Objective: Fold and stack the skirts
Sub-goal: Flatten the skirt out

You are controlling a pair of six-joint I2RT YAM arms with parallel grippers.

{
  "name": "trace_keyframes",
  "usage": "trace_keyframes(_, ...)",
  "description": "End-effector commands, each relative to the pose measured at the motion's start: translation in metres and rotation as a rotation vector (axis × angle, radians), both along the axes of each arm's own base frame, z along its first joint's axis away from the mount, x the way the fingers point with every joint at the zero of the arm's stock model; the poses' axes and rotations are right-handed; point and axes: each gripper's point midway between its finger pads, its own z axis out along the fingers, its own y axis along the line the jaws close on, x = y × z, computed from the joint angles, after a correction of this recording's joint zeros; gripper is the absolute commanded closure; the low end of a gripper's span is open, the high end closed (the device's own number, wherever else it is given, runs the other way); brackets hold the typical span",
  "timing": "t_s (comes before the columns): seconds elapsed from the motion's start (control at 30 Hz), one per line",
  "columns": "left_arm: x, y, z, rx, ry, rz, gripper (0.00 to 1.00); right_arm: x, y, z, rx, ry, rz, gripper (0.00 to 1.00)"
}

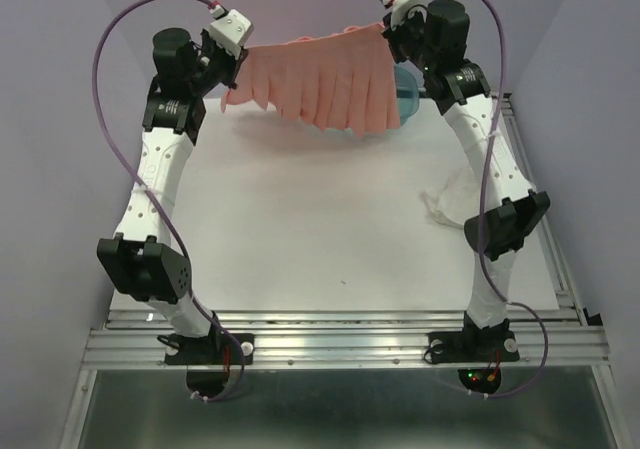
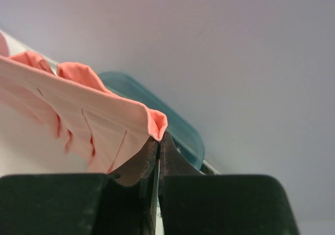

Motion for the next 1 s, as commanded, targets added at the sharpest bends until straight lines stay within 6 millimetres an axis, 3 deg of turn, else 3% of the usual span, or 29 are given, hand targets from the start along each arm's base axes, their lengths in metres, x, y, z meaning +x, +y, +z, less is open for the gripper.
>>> trace_keyframes(0.0,-0.055,0.017,0.14,-0.014,-0.391,0.038,1.0,-0.064,-0.036,0.158,0.116,-0.372,-0.016,0.99)
trace_keyframes(0.1,-0.074,0.005,0.095,0.055,-0.352,-0.051,1.0,-0.087,-0.025,0.116,0.057,-0.311,0.086,0.99)
trace_keyframes(0.13,-0.081,0.003,0.061,0.096,-0.317,-0.076,1.0,-0.093,-0.023,0.075,0.025,-0.232,0.111,0.99)
trace_keyframes(0.2,-0.088,0.0,0.019,0.164,-0.273,-0.111,1.0,-0.103,-0.013,0.027,-0.033,-0.146,0.195,0.99)
trace_keyframes(0.23,-0.097,-0.003,-0.026,0.233,-0.23,-0.147,1.0,-0.114,-0.012,-0.027,-0.104,-0.052,0.238,0.99)
trace_keyframes(0.3,-0.11,-0.005,-0.072,0.312,-0.18,-0.202,1.0,-0.129,-0.01,-0.077,-0.153,0.015,0.298,0.99)
trace_keyframes(0.33,-0.126,-0.006,-0.095,0.345,-0.141,-0.241,1.0,-0.139,-0.009,-0.102,-0.191,0.047,0.332,0.99)
trace_keyframes(0.37,-0.138,-0.005,-0.138,0.408,-0.082,-0.289,1.0,-0.157,-0.007,-0.153,-0.234,0.153,0.379,0.99)
trace_keyframes(0.43,-0.172,-0.003,-0.182,0.477,0.008,-0.371,1.0,-0.189,-0.004,-0.171,-0.254,0.188,0.457,0.99)
trace_keyframes(0.47,-0.19,-0.002,-0.209,0.528,0.037,-0.426,1.0,-0.215,-0.003,-0.205,-0.291,0.276,0.518,0.99)
trace_keyframes(0.5,-0.205,-0.002,-0.219,0.556,0.047,-0.473,1.0,-0.236,-0.001,-0.202,-0.3,0.264,0.566,0.99)
trace_keyframes(0.53,-0.236,-0.004,-0.229,0.563,0.081,-0.543,1.0,-0.257,-0.004,-0.216,-0.321,0.314,0.601,0.99)
trace_keyframes(0.57,-0.251,-0.005,-0.236,0.573,0.082,-0.576,1.0,-0.277,-0.001,-0.233,-0.34,0.346,0.644,0.99)
trace_keyframes(0.6,-0.263,-0.009,-0.233,0.539,0.076,-0.597,1.0,-0.292,-0.004,-0.221,-0.337,0.301,0.653,0.99)
trace_keyframes(0.63,-0.28,-0.01,-0.228,0.526,0.063,-0.604,1.0,-0.304,-0.004,-0.223,-0.336,0.309,0.67,0.99)
trace_keyframes(0.73,-0.309,-0.013,-0.22,0.519,0.022,-0.64,1.0,-0.335,-0.002,-0.227,-0.357,0.321,0.728,0.99)
trace_keyframes(0.8,-0.317,-0.011,-0.224,0.537,0.013,-0.649,0.99,-0.347,0.003,-0.231,-0.376,0.336,0.762,0.98)
trace_keyframes(0.83,-0.325,-0.008,-0.229,0.554,0.027,-0.65,0.8,-0.353,0.003,-0.235,-0.414,0.331,0.795,0.65)
trace_keyframes(0.93,-0.327,0.0,-0.233,0.585,0.035,-0.606,0.13,-0.359,0.005,-0.233,-0.421,0.332,0.825,0.01)
trace_keyframes(0.97,-0.327,0.002,-0.229,0.591,0.03,-0.586,0.11,-0.355,0.004,-0.23,-0.434,0.31,0.812,0.0)
